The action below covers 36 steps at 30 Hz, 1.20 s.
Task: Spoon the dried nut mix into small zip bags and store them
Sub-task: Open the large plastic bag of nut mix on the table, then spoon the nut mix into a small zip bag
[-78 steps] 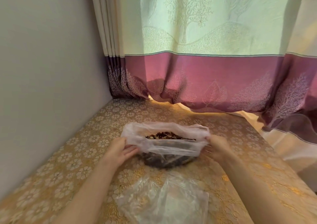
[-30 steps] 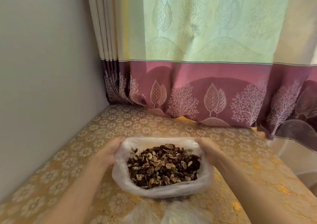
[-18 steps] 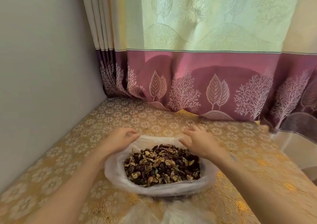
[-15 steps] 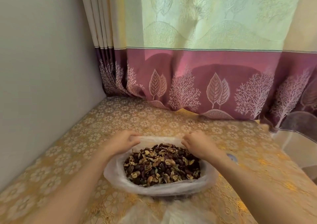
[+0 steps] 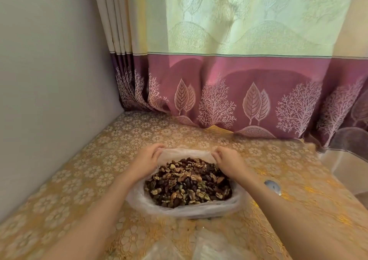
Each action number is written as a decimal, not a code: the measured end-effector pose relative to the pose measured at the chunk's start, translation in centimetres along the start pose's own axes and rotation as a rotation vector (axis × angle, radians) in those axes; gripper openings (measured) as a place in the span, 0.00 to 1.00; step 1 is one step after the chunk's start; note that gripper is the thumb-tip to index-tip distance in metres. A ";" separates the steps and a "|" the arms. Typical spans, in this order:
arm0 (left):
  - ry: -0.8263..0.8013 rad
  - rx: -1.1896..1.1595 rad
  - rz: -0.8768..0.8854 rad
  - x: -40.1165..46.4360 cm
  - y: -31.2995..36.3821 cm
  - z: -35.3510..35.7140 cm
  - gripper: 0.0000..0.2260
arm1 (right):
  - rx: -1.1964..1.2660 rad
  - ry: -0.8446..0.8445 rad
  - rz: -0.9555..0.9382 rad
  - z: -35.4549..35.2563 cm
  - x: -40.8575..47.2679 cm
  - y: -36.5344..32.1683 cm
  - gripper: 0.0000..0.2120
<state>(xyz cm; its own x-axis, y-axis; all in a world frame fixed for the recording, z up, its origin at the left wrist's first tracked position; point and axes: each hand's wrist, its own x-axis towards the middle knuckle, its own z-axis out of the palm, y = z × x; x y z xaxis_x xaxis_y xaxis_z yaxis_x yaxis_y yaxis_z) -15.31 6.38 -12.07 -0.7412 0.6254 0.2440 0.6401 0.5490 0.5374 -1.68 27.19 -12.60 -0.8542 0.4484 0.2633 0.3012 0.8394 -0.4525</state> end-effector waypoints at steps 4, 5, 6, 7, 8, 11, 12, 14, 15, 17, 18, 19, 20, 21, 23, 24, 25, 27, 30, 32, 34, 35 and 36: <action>0.138 0.147 0.066 -1.4 0.6 -1.6 0.16 | -0.131 0.115 -0.114 -1.0 -1.4 -0.3 0.13; 0.157 0.175 0.112 -2.0 0.8 -2.0 0.16 | -0.152 0.149 -0.176 -1.4 -2.1 -0.6 0.13; 0.158 0.205 0.161 -2.7 1.1 -2.3 0.17 | -0.169 0.166 -0.234 -1.7 -2.9 -0.8 0.13; 0.142 0.242 0.205 -3.5 1.5 -2.5 0.18 | -0.183 0.170 -0.281 -2.0 -3.7 -0.9 0.13; 0.114 0.279 0.237 -4.4 1.8 -2.6 0.19 | -0.200 0.160 -0.317 -2.2 -4.5 -1.0 0.13; -0.014 0.360 0.258 -6.7 2.3 -2.3 0.24 | -0.229 0.084 -0.333 -2.3 -6.9 -0.7 0.18; -0.080 0.392 0.232 -7.4 2.2 -2.2 0.27 | -0.224 0.040 -0.296 -2.4 -7.5 -0.4 0.21; -0.248 0.477 0.142 -8.4 1.7 -2.1 0.33 | -0.221 -0.060 -0.213 -2.5 -8.6 0.1 0.26; -0.321 0.526 0.101 -8.9 1.5 -2.0 0.35 | -0.220 -0.106 -0.182 -2.6 -9.1 0.3 0.27; -0.372 0.586 0.069 -9.7 1.2 -2.0 0.37 | -0.204 -0.150 -0.146 -2.9 -10.2 0.7 0.27; -0.358 0.586 0.070 -10.1 1.2 -2.0 0.36 | -0.187 -0.150 -0.136 -3.0 -10.7 0.8 0.26; -0.339 0.570 0.069 -10.5 1.4 -2.1 0.36 | -0.169 -0.148 -0.127 -3.2 -11.2 0.9 0.25; -0.322 0.541 0.064 -10.9 1.6 -2.2 0.35 | -0.153 -0.147 -0.123 -3.4 -11.7 0.8 0.24; -0.305 0.504 0.061 -11.3 1.7 -2.3 0.34 | -0.143 -0.142 -0.124 -3.6 -12.2 0.7 0.23; -0.265 0.422 0.074 -12.4 2.1 -2.6 0.31 | -0.120 -0.083 -0.140 -4.0 -13.3 0.4 0.21; -0.237 0.377 0.097 -13.0 2.3 -2.6 0.30 | -0.101 -0.021 -0.158 -4.1 -13.9 0.0 0.19; -0.200 0.323 0.127 -13.8 2.5 -2.6 0.28 | -0.073 0.043 -0.177 -4.3 -14.6 -0.3 0.16; -0.110 0.200 0.194 -15.5 3.1 -2.5 0.23 | 0.019 0.084 -0.185 -4.8 -16.0 -1.4 0.09; -0.052 0.041 0.265 -18.1 4.1 -1.8 0.15 | 0.109 -0.124 -0.179 -5.4 -18.2 -2.9 0.04; -0.117 0.000 0.287 -19.6 4.7 -1.1 0.13 | 0.119 -0.248 -0.179 -5.2 -19.2 -3.3 0.05; -0.207 -0.017 0.304 -20.7 4.8 -0.2 0.14 | 0.087 -0.318 -0.157 -4.7 -19.8 -3.5 0.11; -0.255 -0.011 0.306 -21.0 4.7 0.1 0.15 | 0.063 -0.346 -0.132 -4.4 -20.0 -3.5 0.15; -0.293 0.024 0.311 -21.2 4.6 0.4 0.16 | 0.040 -0.364 -0.110 -4.2 -20.0 -3.5 0.18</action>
<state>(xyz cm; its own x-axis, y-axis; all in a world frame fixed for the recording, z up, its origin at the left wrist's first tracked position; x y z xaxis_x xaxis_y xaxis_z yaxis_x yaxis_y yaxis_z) 3.45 -4.13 -15.10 -0.4255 0.8924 0.1500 0.8312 0.3198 0.4548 16.13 16.60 -12.75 -0.9773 0.2119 -0.0047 0.1888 0.8604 -0.4733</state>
